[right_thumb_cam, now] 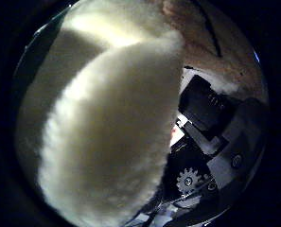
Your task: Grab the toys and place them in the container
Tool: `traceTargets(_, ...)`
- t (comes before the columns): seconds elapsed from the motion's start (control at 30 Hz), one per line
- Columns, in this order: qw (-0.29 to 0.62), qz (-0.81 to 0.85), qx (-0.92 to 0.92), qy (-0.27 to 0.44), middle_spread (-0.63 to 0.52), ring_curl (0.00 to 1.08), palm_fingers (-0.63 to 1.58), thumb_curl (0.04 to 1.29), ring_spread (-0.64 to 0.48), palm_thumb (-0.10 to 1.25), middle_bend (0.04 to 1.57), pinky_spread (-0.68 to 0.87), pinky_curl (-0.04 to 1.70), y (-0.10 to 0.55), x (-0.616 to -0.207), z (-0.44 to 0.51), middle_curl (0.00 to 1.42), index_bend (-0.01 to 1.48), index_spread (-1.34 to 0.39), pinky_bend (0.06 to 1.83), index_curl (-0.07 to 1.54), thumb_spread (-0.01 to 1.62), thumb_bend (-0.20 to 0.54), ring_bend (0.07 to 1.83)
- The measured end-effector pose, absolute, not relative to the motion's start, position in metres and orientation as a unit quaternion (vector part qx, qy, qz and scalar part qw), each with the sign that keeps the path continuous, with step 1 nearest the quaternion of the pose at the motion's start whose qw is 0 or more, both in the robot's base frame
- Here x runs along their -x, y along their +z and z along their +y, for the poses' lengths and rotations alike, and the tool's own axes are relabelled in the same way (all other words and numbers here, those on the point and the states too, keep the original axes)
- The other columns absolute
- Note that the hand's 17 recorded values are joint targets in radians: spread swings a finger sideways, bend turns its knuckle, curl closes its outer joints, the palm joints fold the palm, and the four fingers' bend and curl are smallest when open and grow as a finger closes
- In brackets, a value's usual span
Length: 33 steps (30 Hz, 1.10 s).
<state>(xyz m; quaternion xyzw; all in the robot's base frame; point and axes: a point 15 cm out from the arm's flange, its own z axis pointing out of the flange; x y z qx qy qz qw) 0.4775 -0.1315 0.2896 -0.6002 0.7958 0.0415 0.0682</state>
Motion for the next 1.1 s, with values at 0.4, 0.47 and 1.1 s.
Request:
traceTargets(0.4,0.112,0.675,0.728,0.053,-0.4,0.49,1.07,0.42,-0.34,1.07,0.67,-0.55,0.43,0.345,-0.465,0.113,0.65,0.39,-0.51,0.99,0.66,1.06,-0.015,1.01)
traceTargets(0.47,0.114,0.656,0.744,0.055,-0.4,0.5,1.07,0.43,-0.34,1.06,0.67,-0.55,0.44,0.341,-0.462,0.142,0.66,0.38,-0.52,0.99,0.68,1.06,-0.016,1.02)
traceTargets(1.1,0.017,0.579,0.813,0.049,0.14,0.25,-0.11,0.37,0.25,0.73,0.16,0.47,0.28,0.244,-0.47,0.178,0.34,0.12,-0.51,0.66,0.3,0.89,-0.037,0.32)
